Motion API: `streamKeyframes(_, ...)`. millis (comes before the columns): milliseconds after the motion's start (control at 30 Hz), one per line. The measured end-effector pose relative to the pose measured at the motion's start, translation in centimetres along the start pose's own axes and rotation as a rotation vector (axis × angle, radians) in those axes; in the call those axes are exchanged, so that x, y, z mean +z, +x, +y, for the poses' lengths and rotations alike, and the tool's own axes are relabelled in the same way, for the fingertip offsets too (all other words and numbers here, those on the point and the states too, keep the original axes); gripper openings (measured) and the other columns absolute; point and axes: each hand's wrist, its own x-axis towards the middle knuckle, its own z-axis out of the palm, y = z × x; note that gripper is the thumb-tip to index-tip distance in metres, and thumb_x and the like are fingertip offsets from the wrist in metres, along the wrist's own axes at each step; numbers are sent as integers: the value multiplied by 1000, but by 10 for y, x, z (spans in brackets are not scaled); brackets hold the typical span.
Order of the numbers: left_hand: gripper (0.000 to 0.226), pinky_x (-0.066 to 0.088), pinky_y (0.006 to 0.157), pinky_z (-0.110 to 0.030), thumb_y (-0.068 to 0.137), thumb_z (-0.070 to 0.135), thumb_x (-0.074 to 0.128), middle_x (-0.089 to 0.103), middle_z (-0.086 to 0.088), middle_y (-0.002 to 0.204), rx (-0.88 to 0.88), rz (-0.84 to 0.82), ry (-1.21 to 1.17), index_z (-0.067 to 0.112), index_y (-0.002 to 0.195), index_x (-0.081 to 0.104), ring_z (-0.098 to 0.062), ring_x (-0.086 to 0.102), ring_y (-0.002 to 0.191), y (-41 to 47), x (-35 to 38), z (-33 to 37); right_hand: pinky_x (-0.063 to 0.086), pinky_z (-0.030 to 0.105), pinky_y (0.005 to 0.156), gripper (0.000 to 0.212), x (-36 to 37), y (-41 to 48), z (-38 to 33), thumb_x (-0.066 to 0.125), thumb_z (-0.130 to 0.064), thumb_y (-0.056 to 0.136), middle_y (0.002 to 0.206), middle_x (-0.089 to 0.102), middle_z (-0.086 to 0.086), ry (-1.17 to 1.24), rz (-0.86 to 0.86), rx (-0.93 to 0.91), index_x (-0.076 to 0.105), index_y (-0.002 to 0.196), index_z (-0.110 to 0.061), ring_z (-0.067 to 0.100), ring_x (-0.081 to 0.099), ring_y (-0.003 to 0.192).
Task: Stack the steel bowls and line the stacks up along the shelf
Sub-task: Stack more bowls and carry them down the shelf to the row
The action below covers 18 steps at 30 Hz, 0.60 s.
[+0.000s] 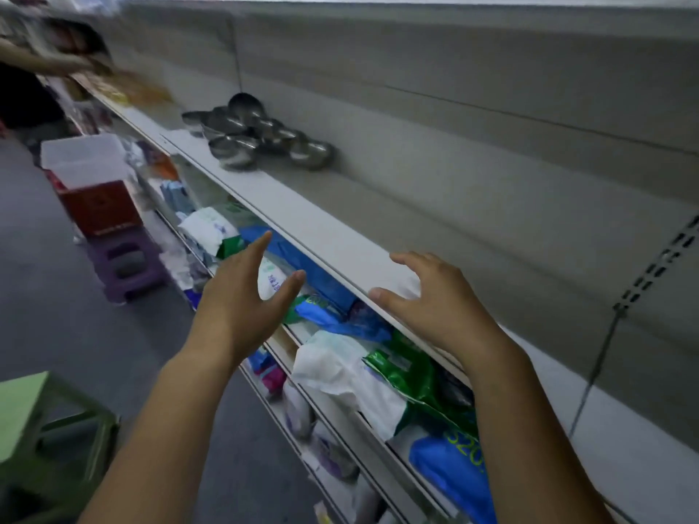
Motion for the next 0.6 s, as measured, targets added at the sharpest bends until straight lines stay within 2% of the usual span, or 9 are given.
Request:
streamKeyframes(133, 75, 36, 116, -41, 92, 54, 63, 46, 2, 155, -42, 40, -28, 28, 156, 34, -19, 40, 144, 21, -1, -25, 34, 17, 97, 62, 30, 39, -7, 75, -47, 86, 146, 53, -6, 16, -41, -28, 57, 141, -24, 12, 52, 131)
streamKeyframes(300, 74, 36, 104, -33, 92, 55, 61, 47, 2, 153, -56, 33, -50, 31, 156, 33, -17, 42, 141, 59, -9, -61, 33, 17, 98, 60, 62, 85, -22, 74, -48, 87, 146, 53, -6, -2, -66, -39, 58, 140, -23, 11, 51, 131)
streamKeyframes(433, 76, 36, 114, -40, 92, 56, 60, 43, 5, 157, -33, 28, -61, 29, 157, 32, -15, 36, 146, 99, -19, -90, 32, 14, 96, 59, 83, 127, -39, 75, -46, 87, 144, 55, -6, -13, -47, -32, 59, 139, -22, 11, 52, 130)
streamKeyframes(600, 76, 38, 110, -40, 90, 60, 59, 46, -2, 154, 5, 16, -8, 33, 156, 31, -22, 40, 144, 175, -58, -142, 32, 16, 95, 58, 121, 196, -88, 74, -47, 87, 141, 57, -5, 2, 10, -11, 60, 137, -22, 12, 52, 129)
